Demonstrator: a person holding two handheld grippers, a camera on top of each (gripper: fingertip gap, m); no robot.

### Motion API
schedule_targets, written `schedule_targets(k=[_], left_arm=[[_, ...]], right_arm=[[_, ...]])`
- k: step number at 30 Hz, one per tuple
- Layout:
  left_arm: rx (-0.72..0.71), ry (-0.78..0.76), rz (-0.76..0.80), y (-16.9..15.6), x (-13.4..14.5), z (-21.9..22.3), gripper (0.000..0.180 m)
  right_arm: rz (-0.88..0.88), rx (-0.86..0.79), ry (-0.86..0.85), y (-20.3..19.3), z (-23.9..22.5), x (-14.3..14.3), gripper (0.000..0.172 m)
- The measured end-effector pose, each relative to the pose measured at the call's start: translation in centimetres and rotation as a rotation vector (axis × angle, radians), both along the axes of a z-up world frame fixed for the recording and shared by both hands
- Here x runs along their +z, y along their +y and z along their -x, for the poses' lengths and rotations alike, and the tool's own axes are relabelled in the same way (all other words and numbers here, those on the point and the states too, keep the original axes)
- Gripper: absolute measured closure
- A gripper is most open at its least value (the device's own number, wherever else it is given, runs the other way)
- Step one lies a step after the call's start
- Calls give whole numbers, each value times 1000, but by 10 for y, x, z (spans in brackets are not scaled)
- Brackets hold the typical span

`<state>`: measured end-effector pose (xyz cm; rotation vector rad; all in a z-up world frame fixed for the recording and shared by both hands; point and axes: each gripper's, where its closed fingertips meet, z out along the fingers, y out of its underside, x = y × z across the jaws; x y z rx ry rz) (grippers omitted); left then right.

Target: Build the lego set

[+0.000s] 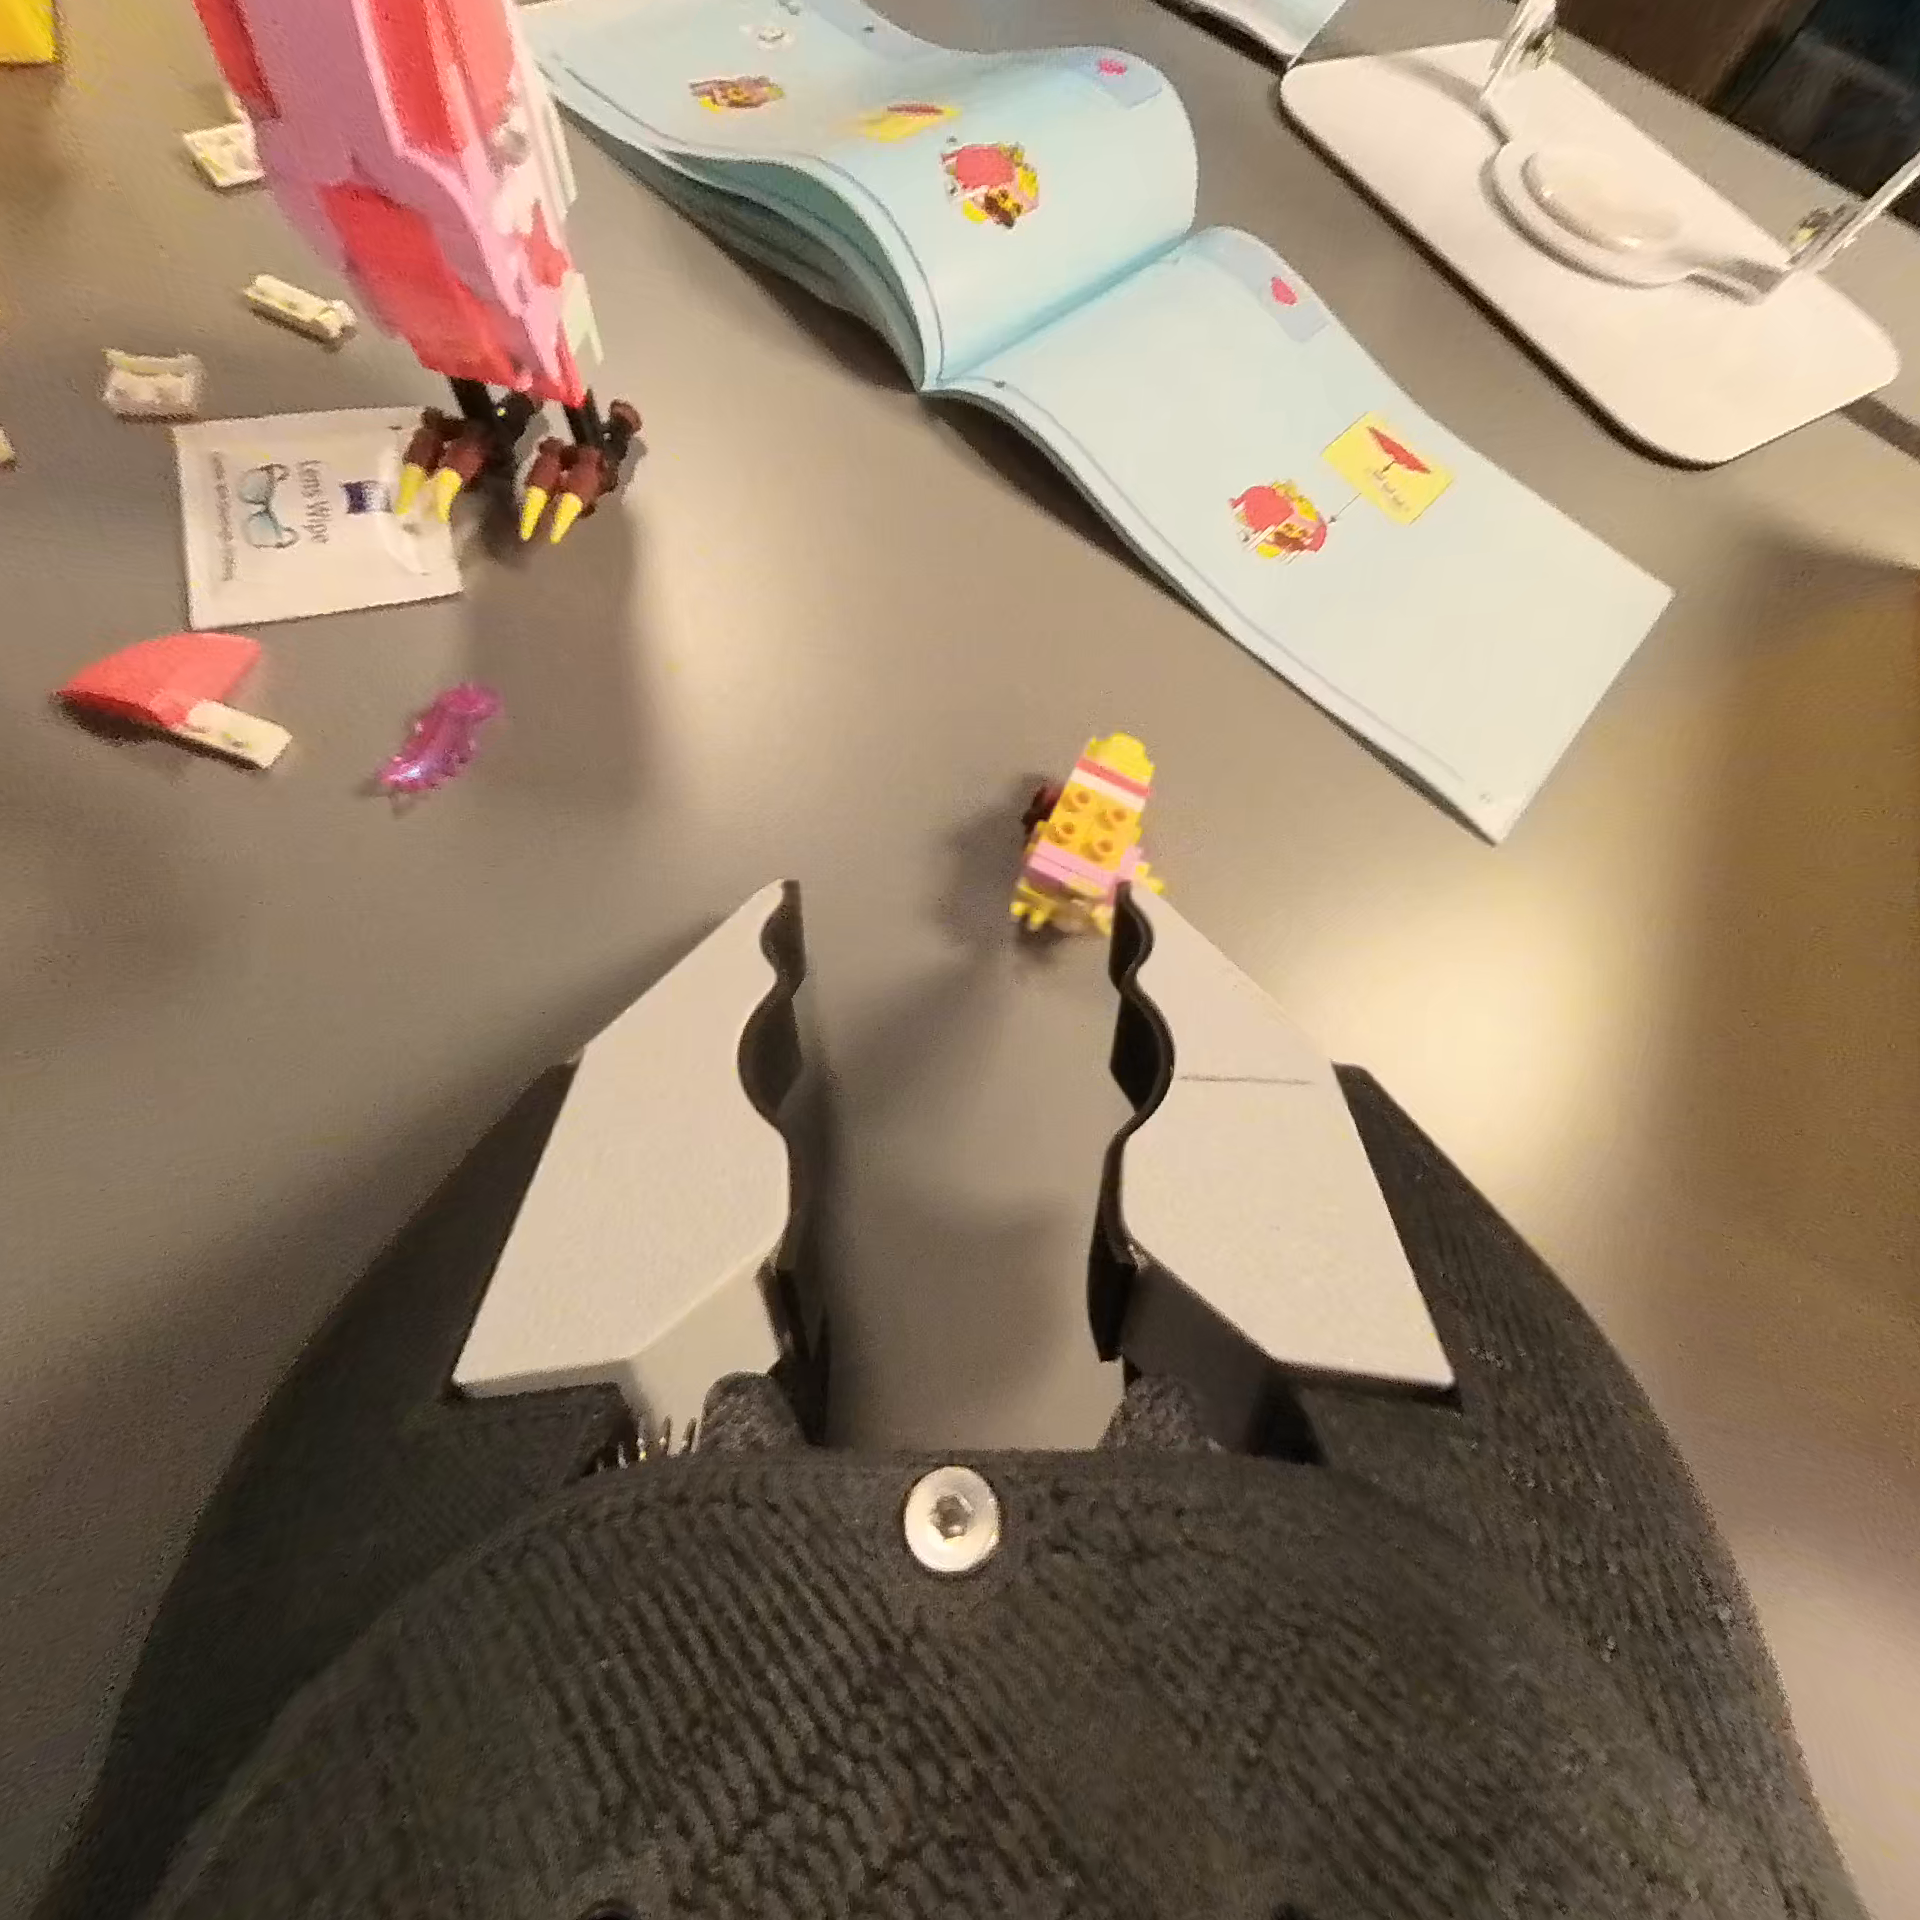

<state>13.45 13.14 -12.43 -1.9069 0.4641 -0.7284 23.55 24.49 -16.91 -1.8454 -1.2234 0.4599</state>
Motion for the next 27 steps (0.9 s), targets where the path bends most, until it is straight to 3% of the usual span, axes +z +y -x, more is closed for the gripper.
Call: schedule_targets(k=[4,13,19,23,27], left_arm=[[-7,-21,-23,0,2,5,164],[45,-67,-143,1,18,16,164],[45,-96,-148,0,21,18,164],[43,-115,-157,-1,23,18,164],[37,-167,-178,-2,30,20,164]], right_arm=[[19,-5,23,15,-2,1,114],[57,-130,-32,33,-3,-10,139],[1,-141,-50,32,-1,-7,140],[-144,-75,-17,28,7,8,140],[-508,-62,50,27,11,43,140]])
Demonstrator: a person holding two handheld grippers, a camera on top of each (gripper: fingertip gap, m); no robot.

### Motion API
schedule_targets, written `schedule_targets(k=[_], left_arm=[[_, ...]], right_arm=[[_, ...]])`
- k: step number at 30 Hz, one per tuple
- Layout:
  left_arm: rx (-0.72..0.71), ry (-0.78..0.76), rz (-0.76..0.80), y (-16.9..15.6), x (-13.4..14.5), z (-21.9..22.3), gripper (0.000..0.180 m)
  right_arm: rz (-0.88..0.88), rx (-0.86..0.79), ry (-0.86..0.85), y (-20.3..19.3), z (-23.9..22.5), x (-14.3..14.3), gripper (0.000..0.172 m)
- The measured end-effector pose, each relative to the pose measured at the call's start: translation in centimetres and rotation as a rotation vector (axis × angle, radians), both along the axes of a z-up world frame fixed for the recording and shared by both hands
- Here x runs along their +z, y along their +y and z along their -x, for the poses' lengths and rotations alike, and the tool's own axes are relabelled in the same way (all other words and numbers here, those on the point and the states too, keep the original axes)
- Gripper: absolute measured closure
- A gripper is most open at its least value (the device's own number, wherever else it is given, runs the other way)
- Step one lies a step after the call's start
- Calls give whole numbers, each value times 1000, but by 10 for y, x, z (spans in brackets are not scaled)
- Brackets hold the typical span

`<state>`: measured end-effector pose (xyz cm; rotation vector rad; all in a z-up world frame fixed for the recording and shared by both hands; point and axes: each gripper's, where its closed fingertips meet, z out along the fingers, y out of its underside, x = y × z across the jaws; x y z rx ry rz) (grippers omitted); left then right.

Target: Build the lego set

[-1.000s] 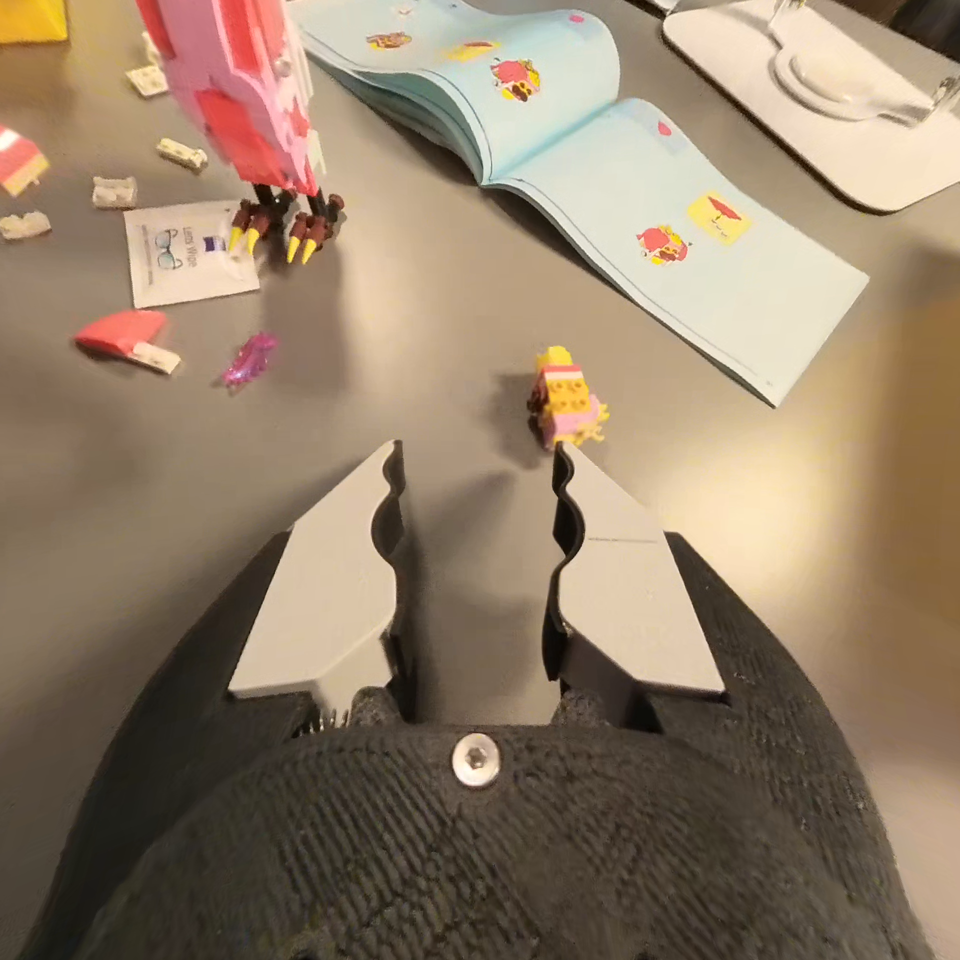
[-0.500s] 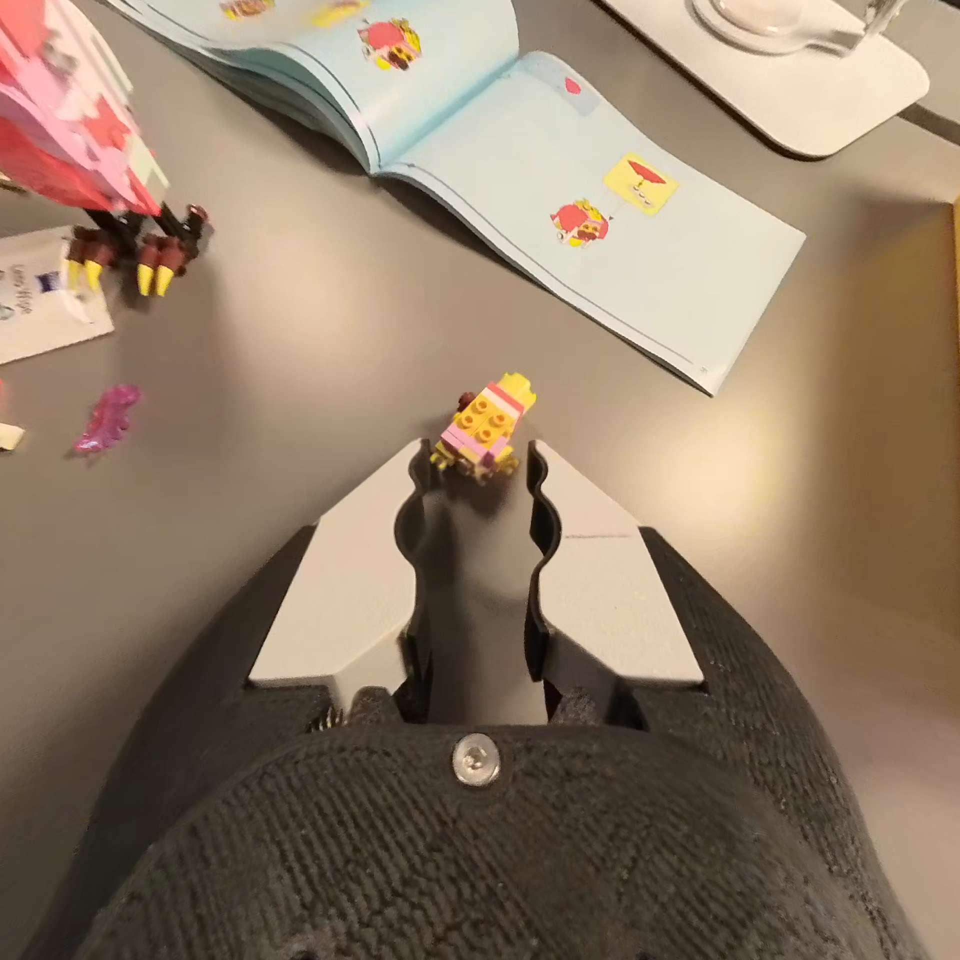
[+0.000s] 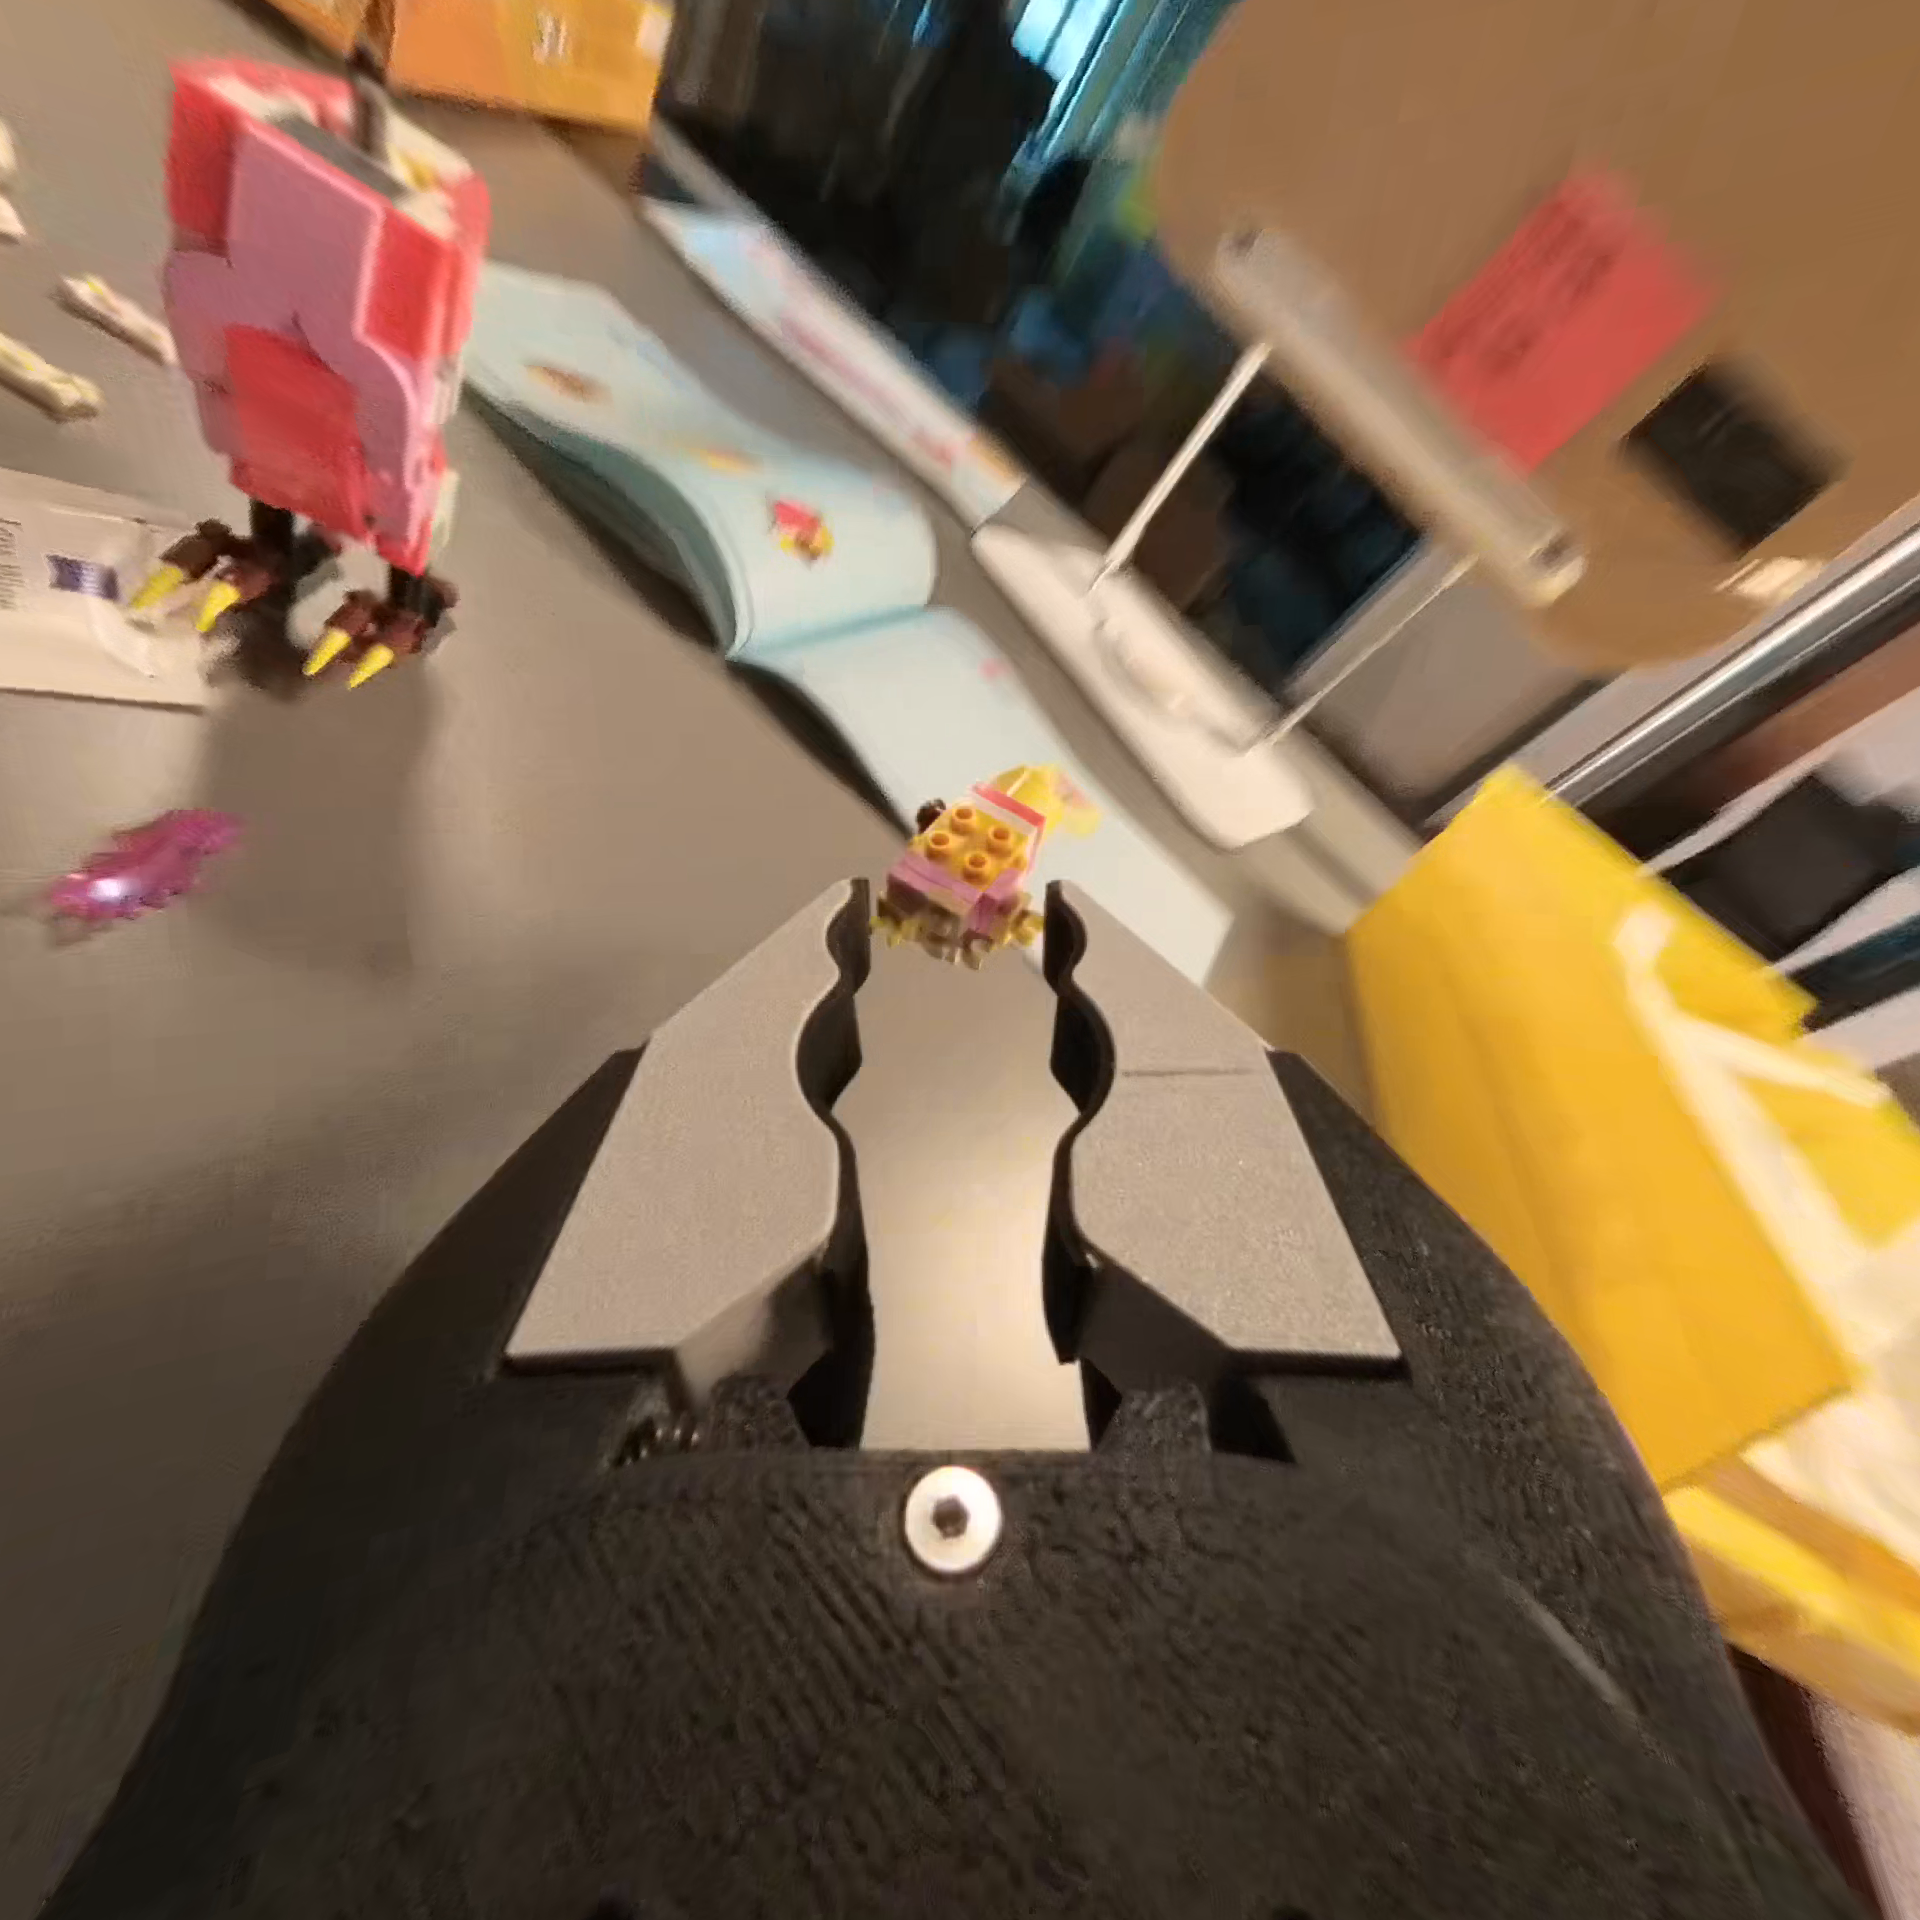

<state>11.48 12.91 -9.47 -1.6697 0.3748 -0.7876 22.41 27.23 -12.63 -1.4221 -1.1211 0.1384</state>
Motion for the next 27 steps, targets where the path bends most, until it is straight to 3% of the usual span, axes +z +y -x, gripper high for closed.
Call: schedule_targets(k=[4,11,27], left_arm=[[8,-62,-14,0,6,5,163],[24,-136,-16,0,11,14,163],[30,-159,-16,0,12,17,163]], right_arm=[[-285,65,-22,-16,7,19,140],[-576,130,-90,-43,18,36,140],[-803,244,-416,-67,46,2,140]])
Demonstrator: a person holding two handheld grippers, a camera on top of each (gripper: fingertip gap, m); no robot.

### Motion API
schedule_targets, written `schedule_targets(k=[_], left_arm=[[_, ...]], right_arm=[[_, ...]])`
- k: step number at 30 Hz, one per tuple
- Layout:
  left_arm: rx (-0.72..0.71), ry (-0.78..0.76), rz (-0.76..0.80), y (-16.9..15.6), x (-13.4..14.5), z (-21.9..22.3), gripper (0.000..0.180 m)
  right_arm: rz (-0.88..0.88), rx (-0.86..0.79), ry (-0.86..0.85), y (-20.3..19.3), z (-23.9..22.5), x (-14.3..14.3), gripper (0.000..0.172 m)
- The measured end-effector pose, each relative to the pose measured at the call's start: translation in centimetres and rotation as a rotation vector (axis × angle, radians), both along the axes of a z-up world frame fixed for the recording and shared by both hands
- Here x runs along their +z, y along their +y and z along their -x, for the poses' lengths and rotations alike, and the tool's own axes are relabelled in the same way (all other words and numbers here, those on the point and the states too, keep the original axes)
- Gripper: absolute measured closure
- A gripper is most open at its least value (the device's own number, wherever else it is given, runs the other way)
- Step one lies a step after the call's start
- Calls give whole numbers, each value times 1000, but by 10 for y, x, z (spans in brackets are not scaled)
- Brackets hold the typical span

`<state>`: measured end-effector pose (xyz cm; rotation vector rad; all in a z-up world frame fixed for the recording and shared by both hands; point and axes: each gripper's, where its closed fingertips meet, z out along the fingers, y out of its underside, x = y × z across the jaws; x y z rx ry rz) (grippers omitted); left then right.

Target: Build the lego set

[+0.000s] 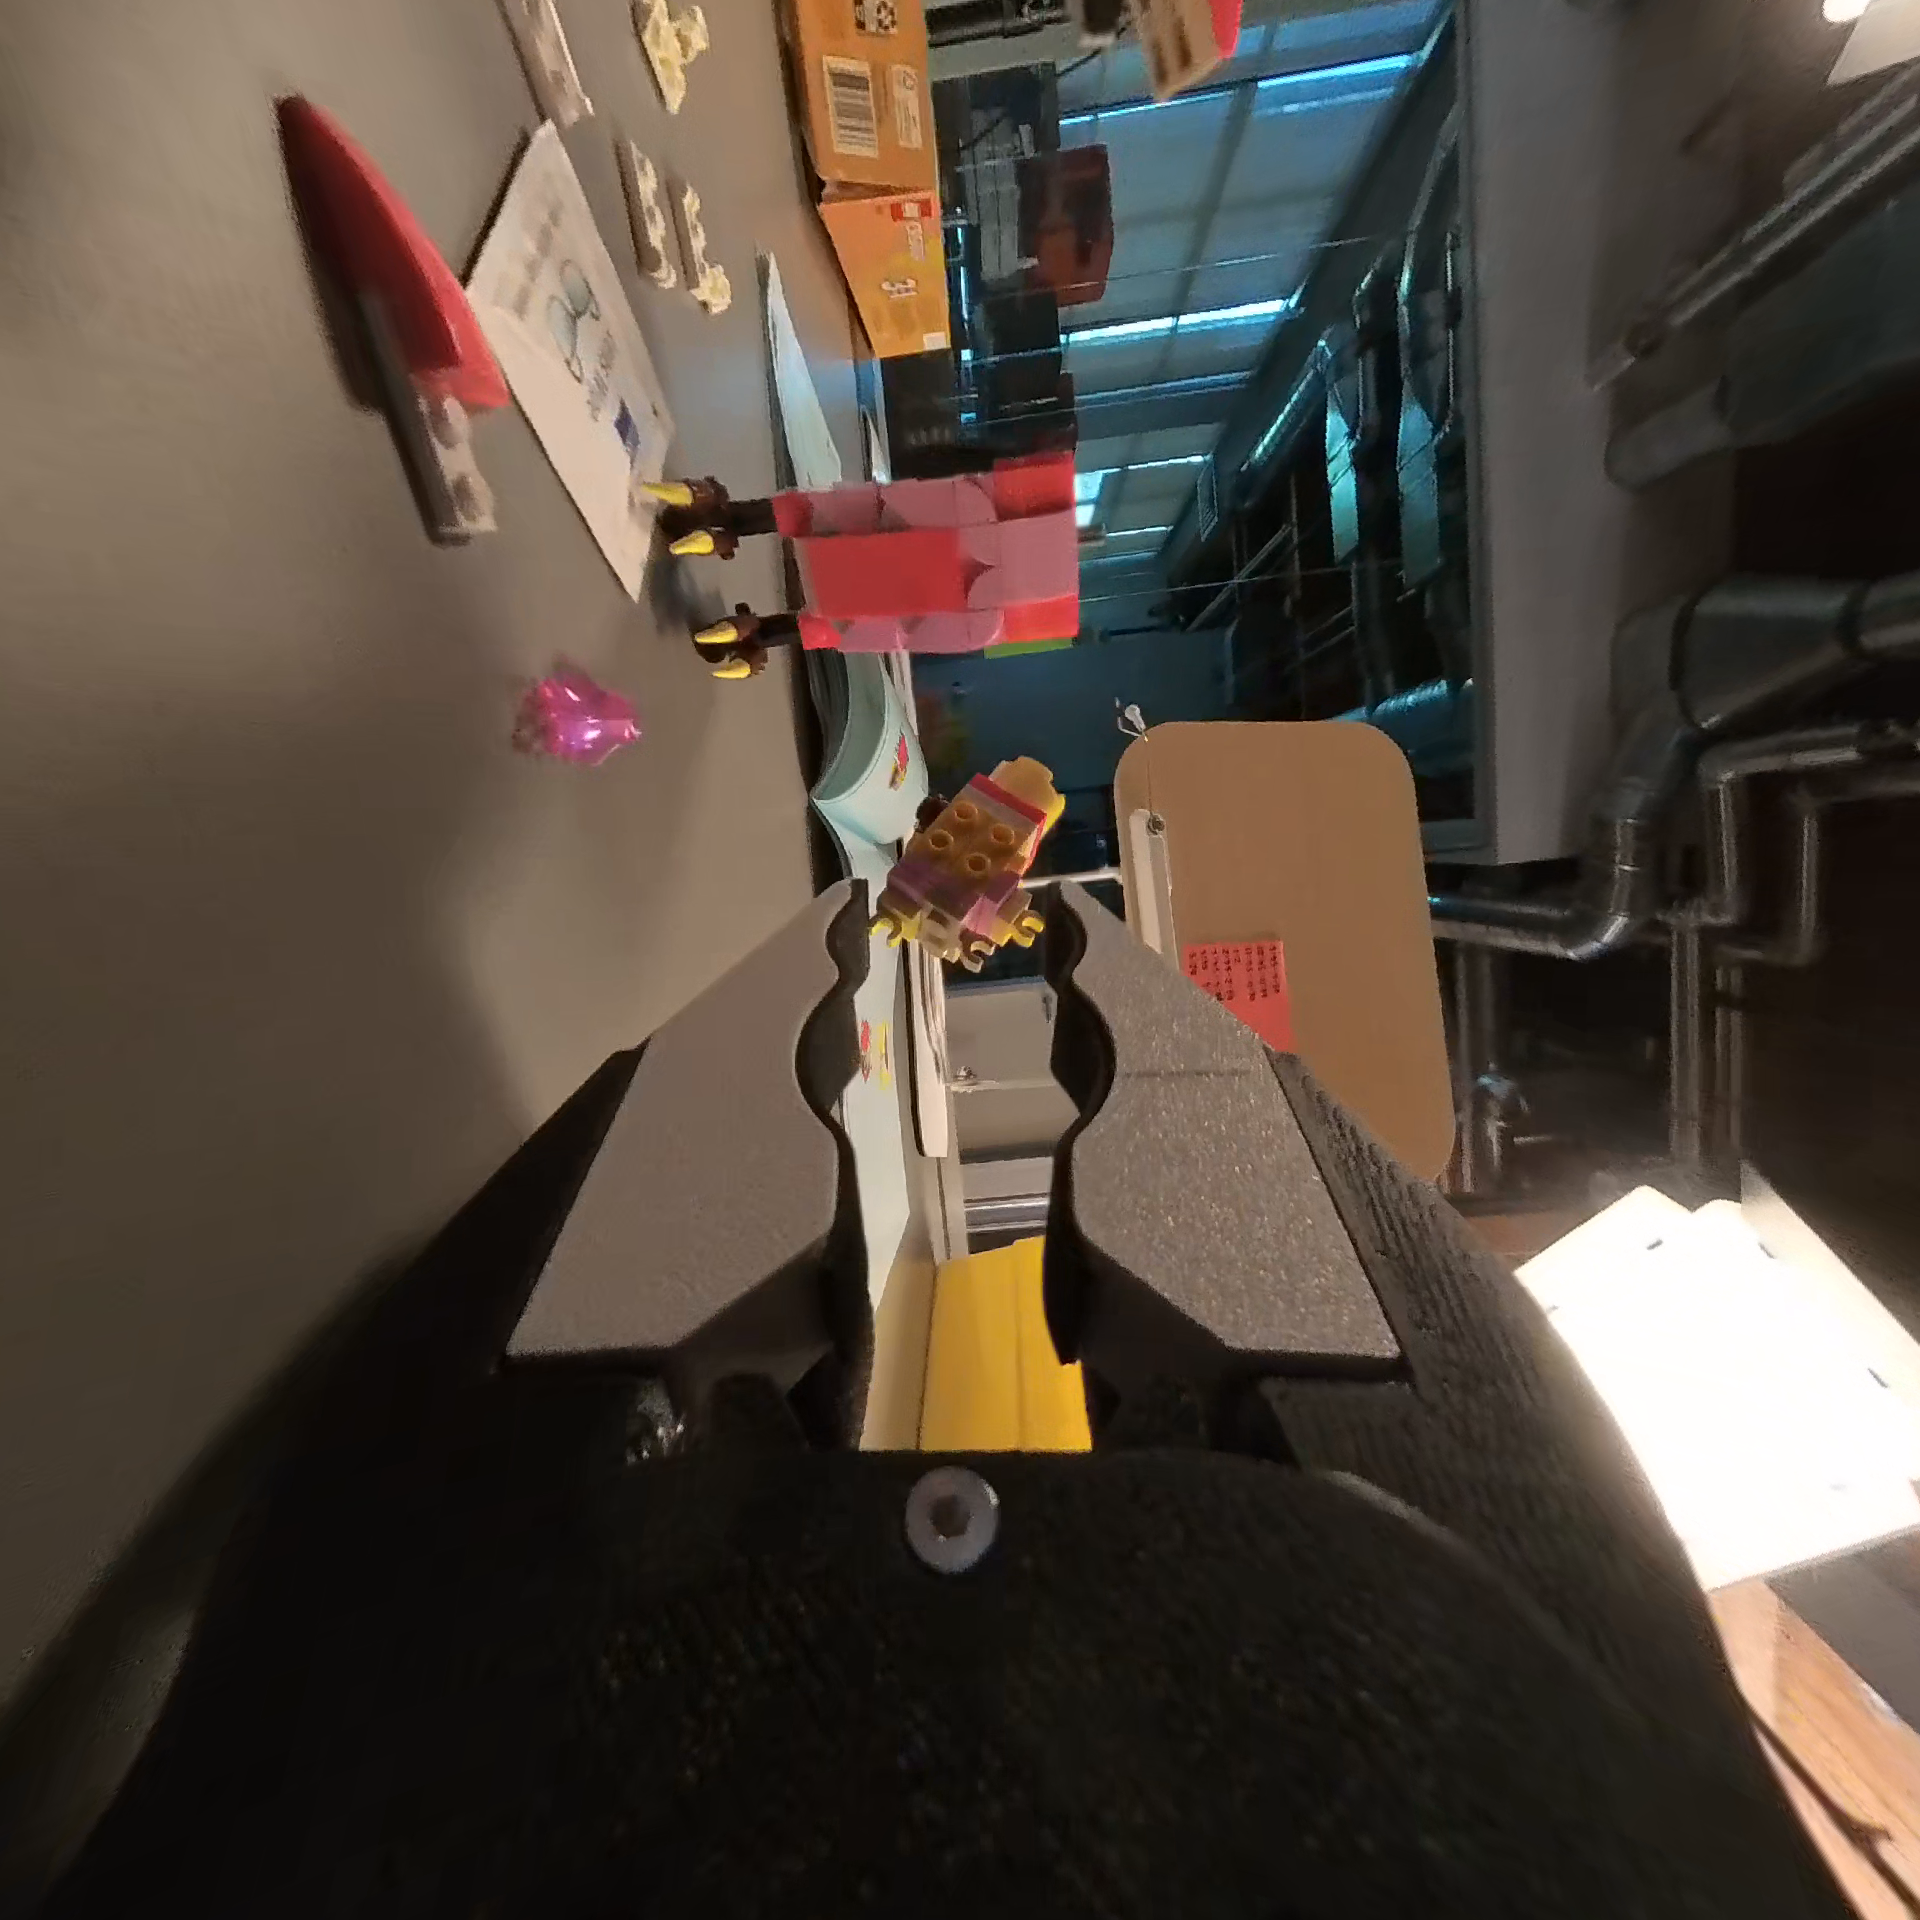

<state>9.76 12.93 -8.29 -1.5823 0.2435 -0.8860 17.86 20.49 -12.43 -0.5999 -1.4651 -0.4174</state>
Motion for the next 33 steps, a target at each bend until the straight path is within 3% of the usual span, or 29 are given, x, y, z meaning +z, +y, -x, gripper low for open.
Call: schedule_targets(k=[20,22,26,33], left_arm=[[-24,17,-13,-2,0,-5,163],[-22,9,-12,-2,1,-4,163],[-23,11,-12,-2,1,-4,163],[-22,7,-9,-2,0,-4,163]], right_arm=[[-17,-11,8,0,1,2,140],[59,-11,83,3,-1,9,140],[429,82,370,7,-13,32,140],[538,45,564,31,-40,48,140]])
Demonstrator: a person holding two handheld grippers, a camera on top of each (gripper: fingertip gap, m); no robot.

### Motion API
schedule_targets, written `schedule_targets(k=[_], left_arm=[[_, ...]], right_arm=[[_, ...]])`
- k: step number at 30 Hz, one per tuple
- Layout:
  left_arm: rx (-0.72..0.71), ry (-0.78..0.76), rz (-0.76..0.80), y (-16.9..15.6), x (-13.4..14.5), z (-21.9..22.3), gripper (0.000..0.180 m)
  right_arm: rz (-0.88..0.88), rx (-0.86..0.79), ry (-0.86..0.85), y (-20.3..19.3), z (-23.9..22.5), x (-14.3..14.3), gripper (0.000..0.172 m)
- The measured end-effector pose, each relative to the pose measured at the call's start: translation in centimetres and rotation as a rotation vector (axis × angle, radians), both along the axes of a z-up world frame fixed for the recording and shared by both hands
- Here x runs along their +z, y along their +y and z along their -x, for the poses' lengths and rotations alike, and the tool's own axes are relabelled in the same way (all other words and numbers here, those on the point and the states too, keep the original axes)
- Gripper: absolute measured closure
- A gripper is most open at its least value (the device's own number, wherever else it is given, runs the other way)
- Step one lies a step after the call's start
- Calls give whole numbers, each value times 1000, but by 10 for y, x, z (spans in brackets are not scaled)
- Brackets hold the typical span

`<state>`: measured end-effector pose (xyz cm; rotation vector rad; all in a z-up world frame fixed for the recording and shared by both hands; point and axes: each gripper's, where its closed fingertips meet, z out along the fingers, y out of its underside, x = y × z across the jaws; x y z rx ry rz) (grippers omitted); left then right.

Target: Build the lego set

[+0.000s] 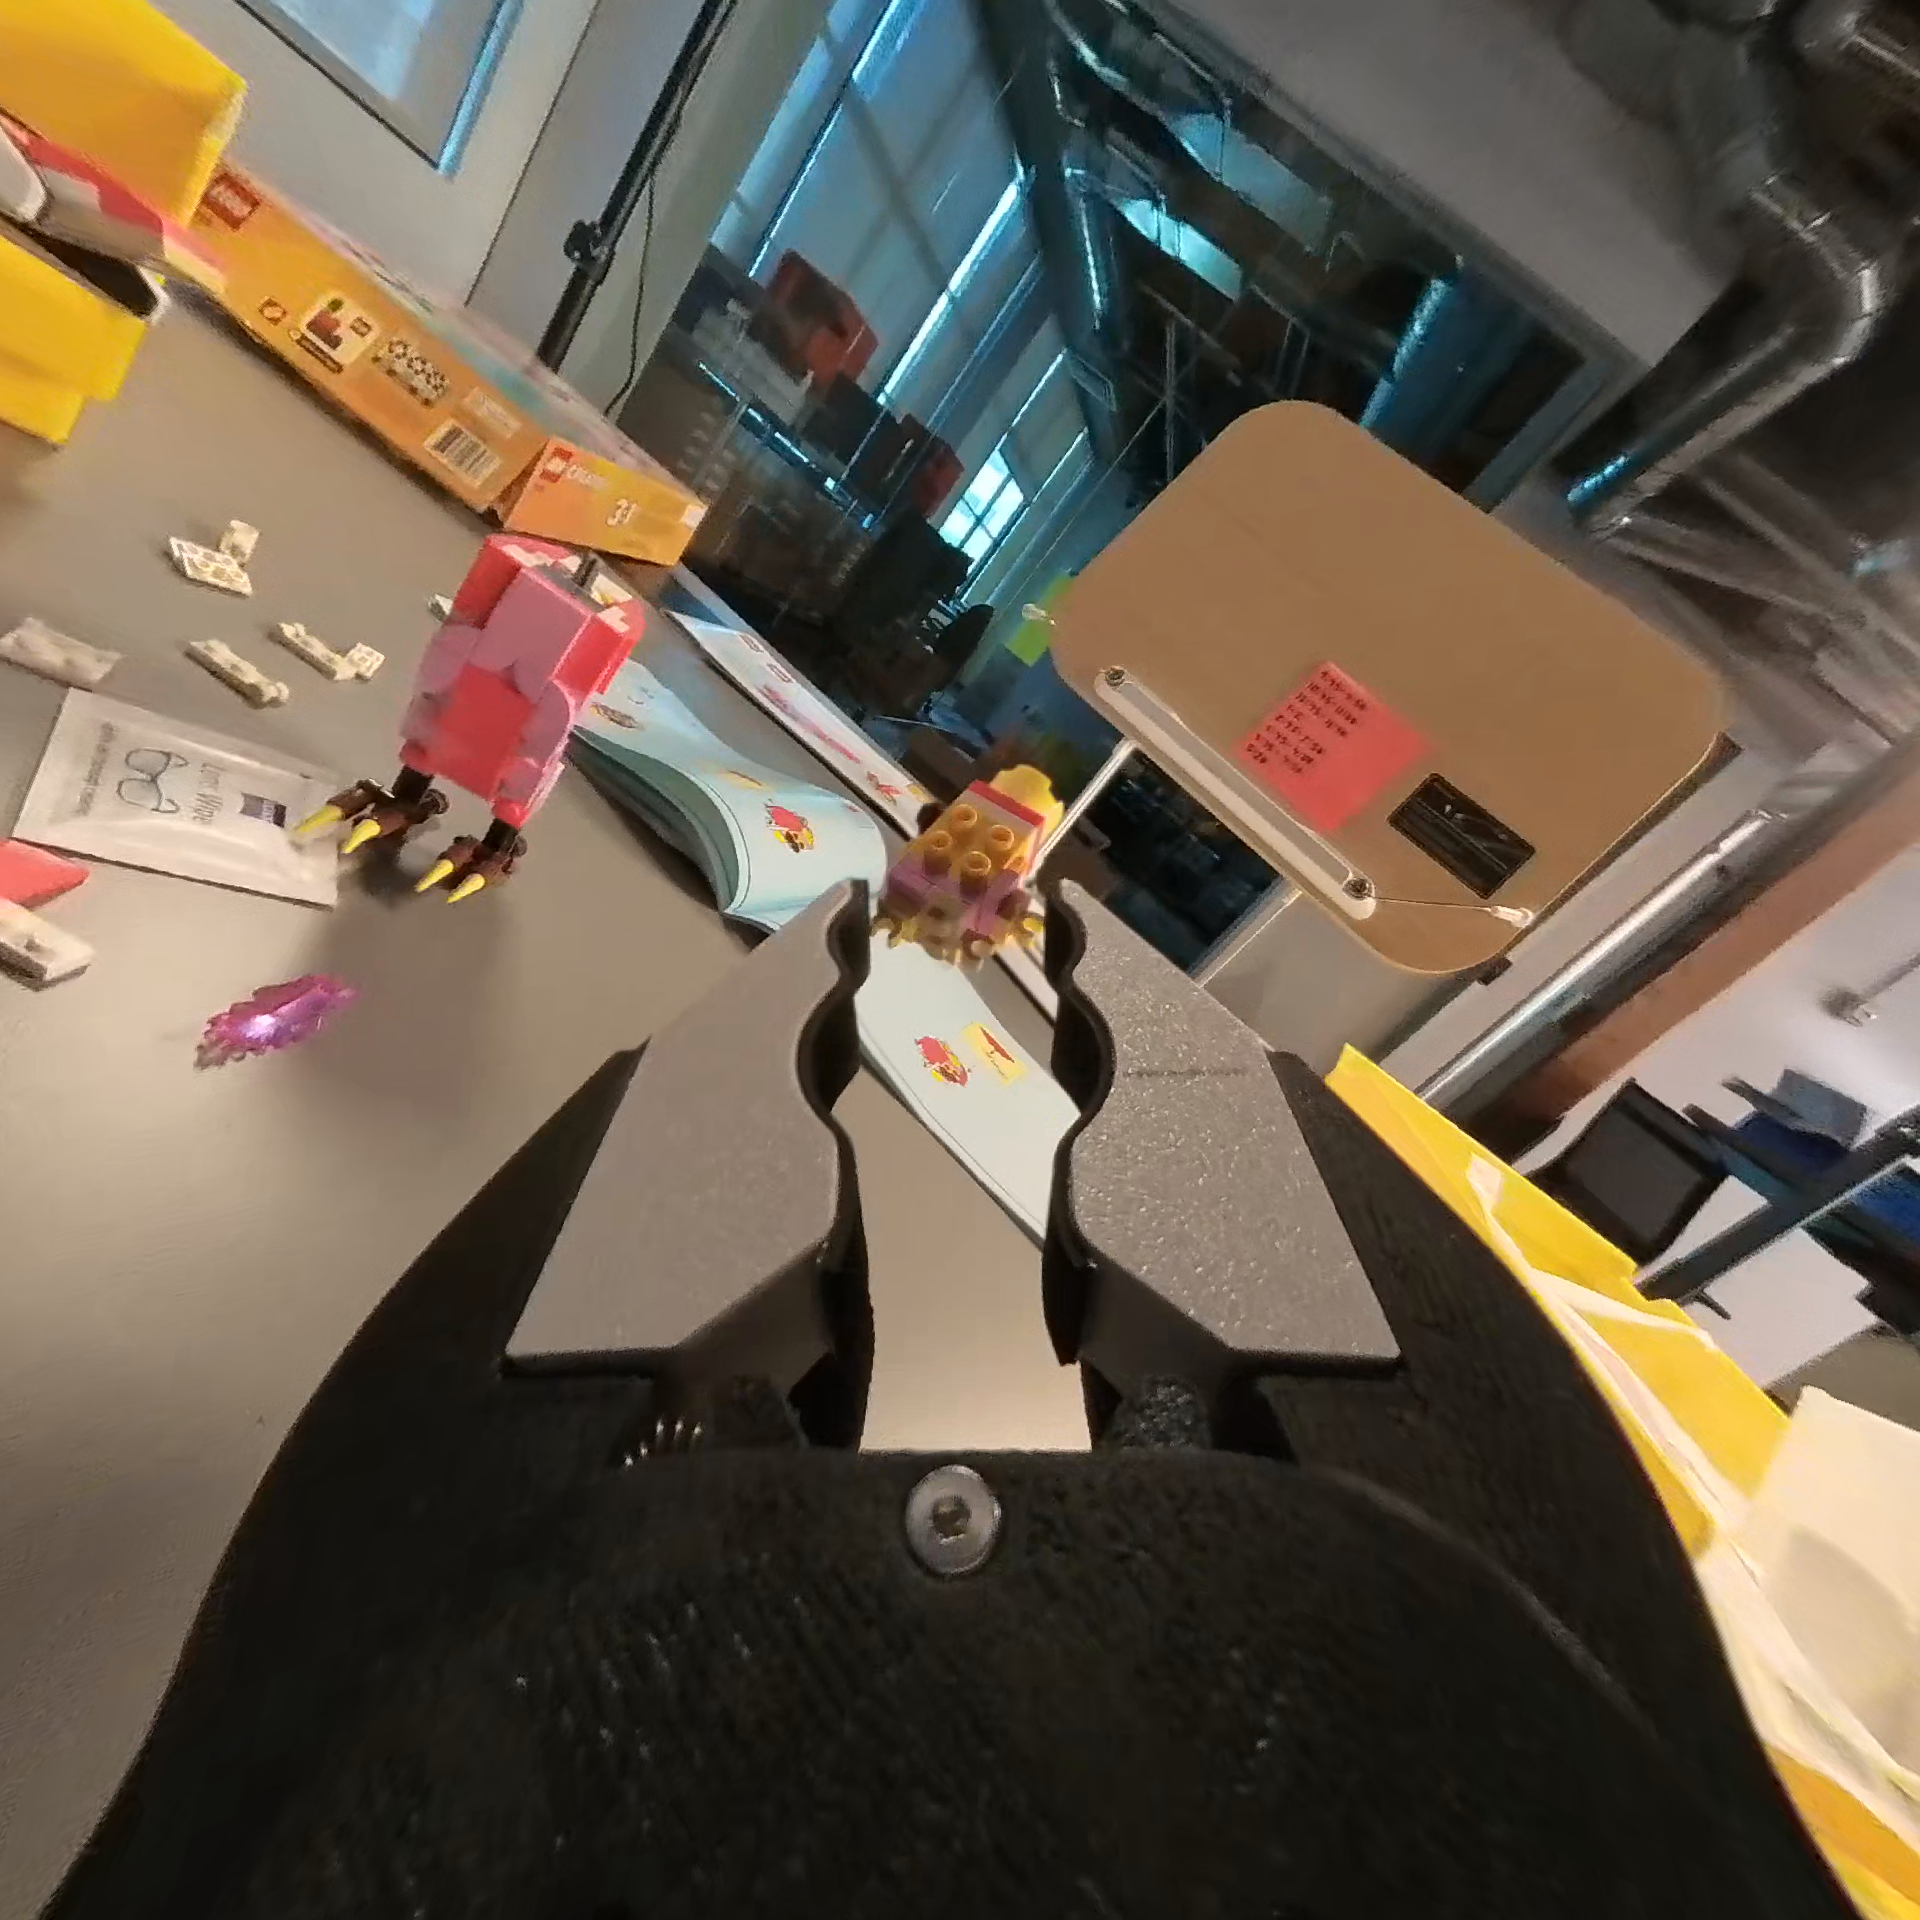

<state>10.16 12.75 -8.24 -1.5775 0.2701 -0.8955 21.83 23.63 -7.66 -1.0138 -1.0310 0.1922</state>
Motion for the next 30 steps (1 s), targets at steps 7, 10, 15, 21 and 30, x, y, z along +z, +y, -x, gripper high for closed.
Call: schedule_targets(k=[7,10,15,21,30], left_arm=[[0,1,1,0,0,0,163],[0,-2,1,0,0,0,163],[1,-1,1,0,0,0,163],[1,-3,1,0,0,0,163],[1,-3,2,0,0,0,163]], right_arm=[[-51,-13,-48,-2,3,-3,140],[-53,-16,-49,-2,3,-3,140],[-59,-19,-57,-2,4,-3,140],[-67,-20,-70,-2,5,-5,140],[-79,-21,-88,-3,6,-7,140]])
